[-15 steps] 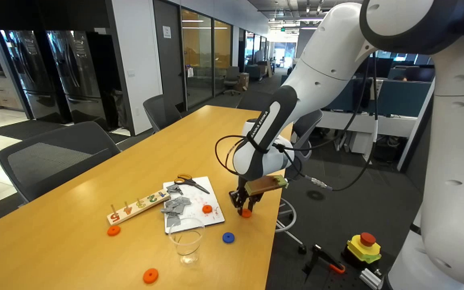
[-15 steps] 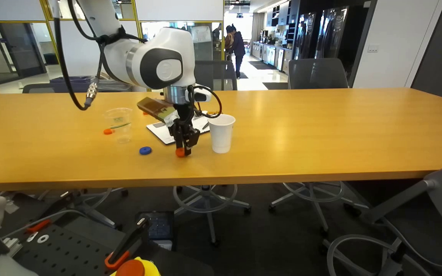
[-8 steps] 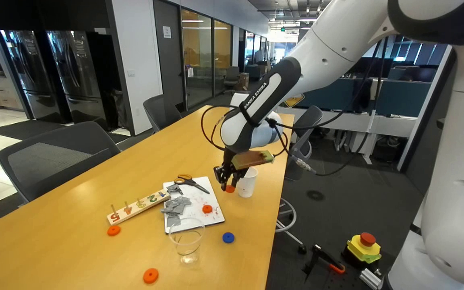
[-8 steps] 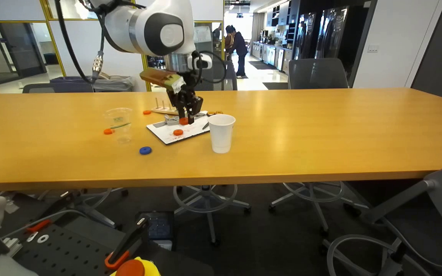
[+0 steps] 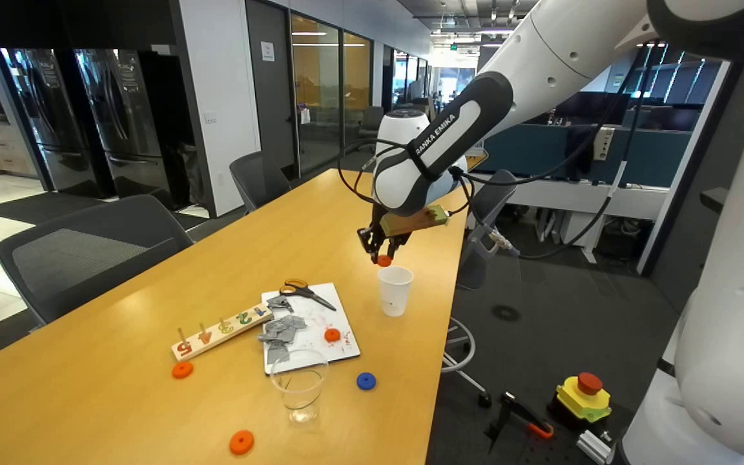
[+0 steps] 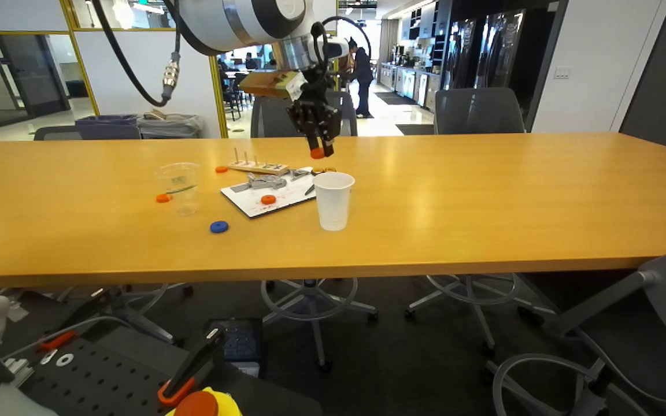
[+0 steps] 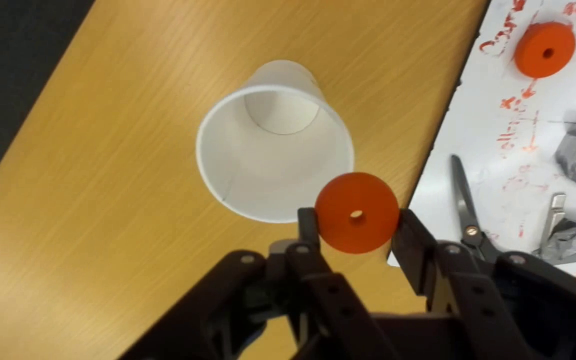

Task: Put the blue ring in the blue cup and orange ring in the white cup

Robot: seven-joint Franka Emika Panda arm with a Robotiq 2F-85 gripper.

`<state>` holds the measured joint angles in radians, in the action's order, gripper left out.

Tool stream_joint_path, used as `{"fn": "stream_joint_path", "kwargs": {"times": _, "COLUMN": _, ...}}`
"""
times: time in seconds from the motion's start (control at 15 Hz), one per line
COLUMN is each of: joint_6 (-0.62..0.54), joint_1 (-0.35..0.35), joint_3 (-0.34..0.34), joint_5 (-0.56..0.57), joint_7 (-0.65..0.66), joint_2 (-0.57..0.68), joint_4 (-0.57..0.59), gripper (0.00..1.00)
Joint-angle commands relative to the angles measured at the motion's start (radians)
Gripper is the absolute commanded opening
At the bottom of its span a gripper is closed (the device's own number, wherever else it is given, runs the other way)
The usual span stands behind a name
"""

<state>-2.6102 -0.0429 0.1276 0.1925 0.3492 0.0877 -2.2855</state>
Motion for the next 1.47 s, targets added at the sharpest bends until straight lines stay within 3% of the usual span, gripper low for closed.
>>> {"fn": "stream_joint_path", "kwargs": {"times": 0.0, "joint_6": 0.070, "joint_1": -0.007, "joint_3": 0.011, "joint_5": 0.038, "joint_7": 0.047, "joint_2": 0.022, "joint_4": 0.045, "gripper": 0.17}}
{"fn": "stream_joint_path", "kwargs": {"times": 0.87, "joint_6": 0.085, "joint_1": 0.008, "joint_3": 0.062, "joint_5": 0.093, "joint_7": 0.173, "joint_2": 0.124, "joint_4": 0.110, "gripper": 0.17}}
{"fn": "stream_joint_path", "kwargs": {"times": 0.93, "joint_6": 0.091, "joint_1": 0.005, "joint_3": 0.062, "joint_5": 0.083, "joint_7": 0.166, "joint_2": 0.120, "joint_4": 0.108, "gripper": 0.63}}
{"fn": "stream_joint_path", "kwargs": {"times": 1.07, "joint_6": 0.102, "joint_1": -0.005, "joint_3": 0.053, "joint_5": 0.051, "joint_7": 0.123, "joint_2": 0.116, "joint_4": 0.108, "gripper": 0.73}}
{"fn": "stream_joint_path", "kwargs": {"times": 1.27, "joint_6": 0.113, "joint_1": -0.009, "joint_3": 0.049, "joint_5": 0.031, "joint_7": 0.099, "joint_2": 0.100, "joint_4": 0.099, "gripper": 0.97}}
{"fn": "stream_joint_path", "kwargs": {"times": 1.4, "joint_6": 0.123, "joint_1": -0.007, "joint_3": 0.048, "joint_5": 0.035, "joint_7": 0.093, "joint_2": 0.089, "joint_4": 0.094, "gripper": 1.00}}
